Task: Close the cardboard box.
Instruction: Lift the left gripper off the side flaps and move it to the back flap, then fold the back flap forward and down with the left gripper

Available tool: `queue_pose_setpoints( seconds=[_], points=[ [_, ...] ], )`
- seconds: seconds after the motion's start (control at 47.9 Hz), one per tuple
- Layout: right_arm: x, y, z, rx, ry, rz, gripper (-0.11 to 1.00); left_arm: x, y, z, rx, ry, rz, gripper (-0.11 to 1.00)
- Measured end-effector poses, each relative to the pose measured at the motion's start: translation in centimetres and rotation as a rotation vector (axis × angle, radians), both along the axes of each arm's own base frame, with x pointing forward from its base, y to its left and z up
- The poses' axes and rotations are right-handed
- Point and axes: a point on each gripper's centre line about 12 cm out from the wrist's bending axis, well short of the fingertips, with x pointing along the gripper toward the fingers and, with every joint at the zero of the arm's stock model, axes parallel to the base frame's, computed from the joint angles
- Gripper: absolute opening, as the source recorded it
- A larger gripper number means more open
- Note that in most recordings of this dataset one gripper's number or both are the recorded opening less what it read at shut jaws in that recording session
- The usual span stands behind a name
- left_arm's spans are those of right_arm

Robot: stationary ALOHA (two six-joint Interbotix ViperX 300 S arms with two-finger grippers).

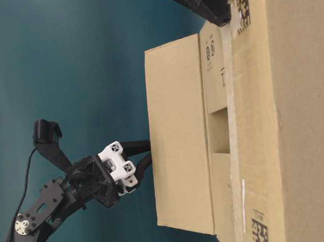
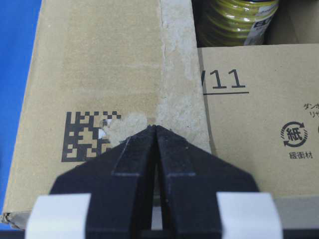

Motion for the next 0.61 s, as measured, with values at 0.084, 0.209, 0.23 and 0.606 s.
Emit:
queue_pose_setpoints(
  seconds=[0.084, 0.209, 0.23, 0.606],
  points=[
    [0.0, 0.0, 0.0, 0.0, -0.005, -0.001, 0.0, 0.0, -0.4, 0.3, -0.008, 0.013, -0.009, 0.0],
    [0.1, 0.0, 0.1, -0.002, -0.009, 0.001, 0.0, 0.1, -1.4, 1.3, -0.011, 0.008, -0.023, 0.0],
    [0.0, 0.0, 0.1, -0.002, -0.009, 0.0, 0.0, 0.1, -1.8, 1.7, -0.008, 0.003, -0.03, 0.0],
    [0.1, 0.0, 0.2, -0.007, -0.018, 0.001, 0.0, -1.2, -6.8, 3.8, -0.019, -0.031, -0.087, 0.0]
  ],
)
